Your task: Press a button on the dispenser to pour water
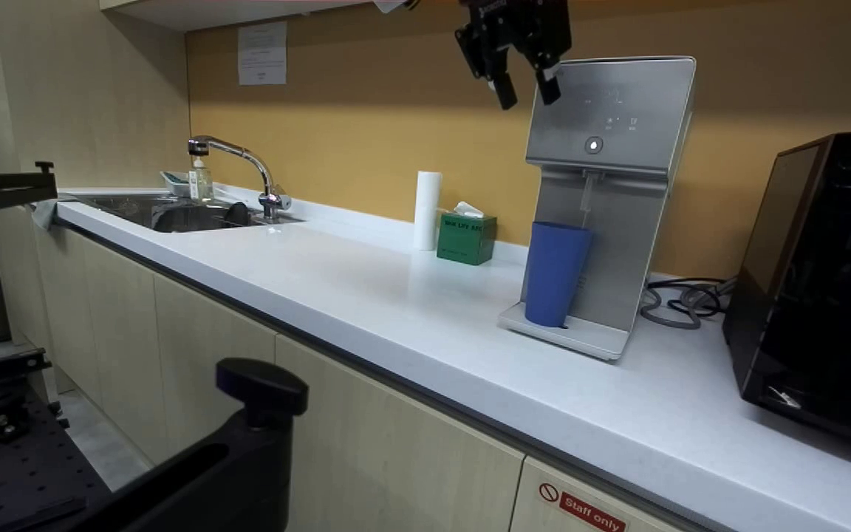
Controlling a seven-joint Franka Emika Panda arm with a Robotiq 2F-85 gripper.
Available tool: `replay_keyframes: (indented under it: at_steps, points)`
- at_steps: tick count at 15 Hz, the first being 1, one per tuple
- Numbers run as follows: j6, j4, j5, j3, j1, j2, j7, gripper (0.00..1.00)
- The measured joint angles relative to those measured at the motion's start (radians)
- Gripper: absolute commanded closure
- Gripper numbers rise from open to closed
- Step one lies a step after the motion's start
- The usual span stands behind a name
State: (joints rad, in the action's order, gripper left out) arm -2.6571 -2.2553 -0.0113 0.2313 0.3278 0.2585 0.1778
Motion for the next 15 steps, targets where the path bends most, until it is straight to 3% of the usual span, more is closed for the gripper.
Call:
replay_keyframes:
  at_steps: [7, 15]
  points:
    - [0.075, -0.001, 0.06, -0.008, -0.001, -0.001, -0.092, 0.0]
    - [0.127, -0.001, 0.065, -0.01, -0.01, -0.007, -0.108, 0.0]
